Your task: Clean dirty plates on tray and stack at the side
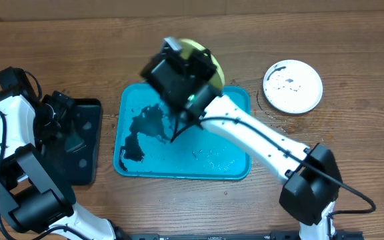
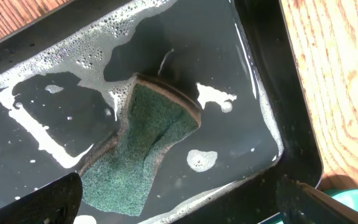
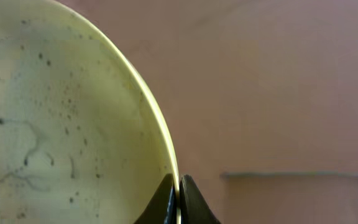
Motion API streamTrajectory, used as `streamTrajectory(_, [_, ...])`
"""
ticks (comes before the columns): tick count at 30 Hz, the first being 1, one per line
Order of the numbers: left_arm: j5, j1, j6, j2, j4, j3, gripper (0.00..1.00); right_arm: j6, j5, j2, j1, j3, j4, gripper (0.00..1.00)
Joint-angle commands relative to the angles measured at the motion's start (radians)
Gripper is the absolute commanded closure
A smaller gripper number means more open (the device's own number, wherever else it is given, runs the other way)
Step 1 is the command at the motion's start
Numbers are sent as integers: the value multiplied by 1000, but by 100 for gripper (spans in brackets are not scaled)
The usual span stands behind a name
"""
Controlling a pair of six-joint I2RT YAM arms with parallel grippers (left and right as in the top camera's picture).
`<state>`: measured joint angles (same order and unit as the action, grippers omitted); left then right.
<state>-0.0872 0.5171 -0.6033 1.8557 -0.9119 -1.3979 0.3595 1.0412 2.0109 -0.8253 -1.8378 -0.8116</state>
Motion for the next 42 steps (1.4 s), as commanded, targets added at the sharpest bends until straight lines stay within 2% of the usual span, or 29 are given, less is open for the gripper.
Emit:
streamTrajectory(1, [-10, -7, 1, 8, 1, -19, 0, -361, -415, -83, 80, -23, -117, 96])
streamTrajectory(6, [-10, -7, 1, 8, 1, -19, 0, -547, -756, -150, 240, -23, -217, 96])
streamTrajectory(9, [-10, -7, 1, 8, 1, -19, 0, -620, -861, -173, 372, -23, -257, 96])
streamTrajectory(15, [-10, -7, 1, 8, 1, -19, 0, -794, -976, -169, 678, -9, -310, 96])
streamTrajectory(19, [-10, -7, 1, 8, 1, -19, 0, -889, -983, -169, 850, 49, -298, 96])
streamTrajectory(22, [-10, -7, 1, 8, 1, -19, 0, -911, -983, -169, 920, 121, -254, 96])
streamTrajectory(33, [-10, -7, 1, 8, 1, -19, 0, -1006, -982, -168, 959, 452, 45, 96])
streamTrajectory(38, [-10, -7, 1, 8, 1, -19, 0, -1019, -961, -168, 959, 492, 75, 96])
streamTrajectory(42, [-10, -7, 1, 8, 1, -19, 0, -1019, -953, -168, 959, 491, 71, 89])
